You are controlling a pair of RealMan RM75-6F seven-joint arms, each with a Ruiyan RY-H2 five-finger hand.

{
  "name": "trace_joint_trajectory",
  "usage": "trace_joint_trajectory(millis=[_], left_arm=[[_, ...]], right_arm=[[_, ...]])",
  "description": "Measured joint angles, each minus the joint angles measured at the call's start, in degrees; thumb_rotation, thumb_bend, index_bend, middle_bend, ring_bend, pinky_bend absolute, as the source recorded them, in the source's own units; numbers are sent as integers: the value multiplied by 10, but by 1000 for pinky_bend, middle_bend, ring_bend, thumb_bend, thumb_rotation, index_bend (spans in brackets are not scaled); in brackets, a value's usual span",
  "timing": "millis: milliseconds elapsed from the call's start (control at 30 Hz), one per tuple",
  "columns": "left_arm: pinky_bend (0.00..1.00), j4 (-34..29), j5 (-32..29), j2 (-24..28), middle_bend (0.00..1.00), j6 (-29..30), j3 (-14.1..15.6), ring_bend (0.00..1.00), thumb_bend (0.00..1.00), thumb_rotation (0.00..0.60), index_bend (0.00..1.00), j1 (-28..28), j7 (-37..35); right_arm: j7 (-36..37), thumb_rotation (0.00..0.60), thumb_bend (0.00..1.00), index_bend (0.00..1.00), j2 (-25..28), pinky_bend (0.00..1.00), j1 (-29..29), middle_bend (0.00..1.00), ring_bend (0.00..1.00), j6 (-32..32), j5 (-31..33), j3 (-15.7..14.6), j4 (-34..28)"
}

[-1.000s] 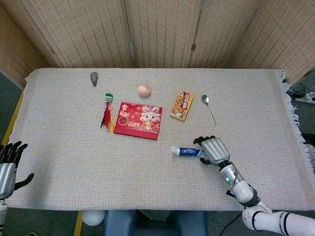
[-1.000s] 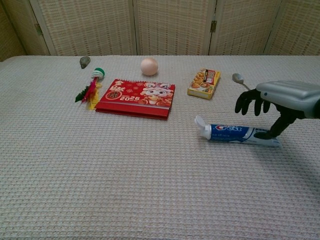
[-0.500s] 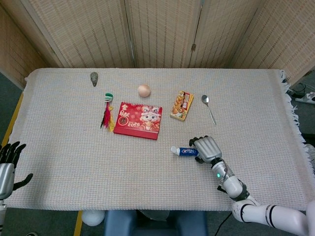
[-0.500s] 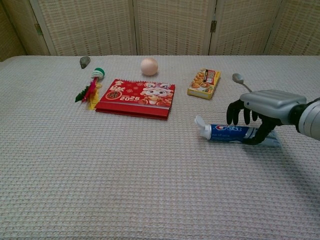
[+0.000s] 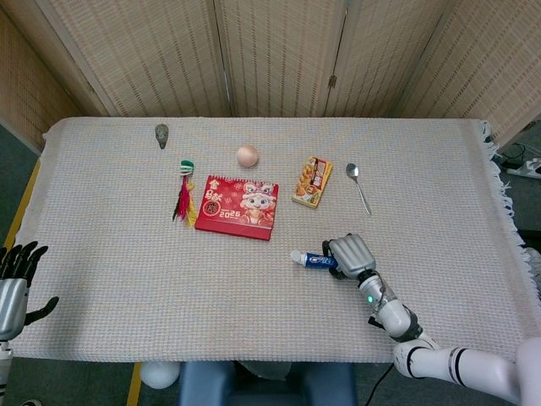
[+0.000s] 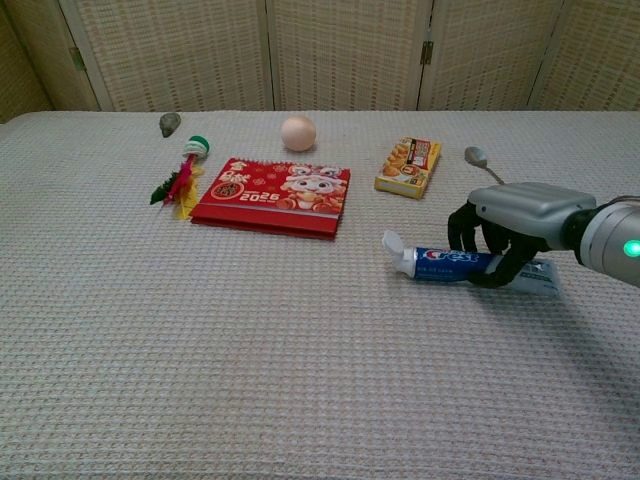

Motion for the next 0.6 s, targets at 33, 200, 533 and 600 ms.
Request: trace_joint_trajectory(millis=[33, 200, 533, 600], left_arm=[[1, 1, 4, 1, 144, -5, -1, 120, 252, 600, 169, -5, -2], [105, 9, 28, 5, 227, -30, -7, 203, 258, 600, 182, -36, -30], [534, 45, 121, 4, 577, -96, -27, 560, 553, 600, 188, -151, -83], [578, 47, 141, 3, 606, -110, -29, 595, 672, 600, 155, -174, -87]], right_arm=[[3, 600, 704, 629, 4, 556, 3, 559, 616, -3, -1, 0, -4], [18, 600, 781, 651, 40, 589, 17, 577, 635, -23, -15, 6, -37], [52, 600, 805, 673, 178, 613, 89, 603, 661, -101, -56, 51, -137], [61, 600, 811, 682, 201, 624, 106, 611, 670, -117, -63, 63, -151]])
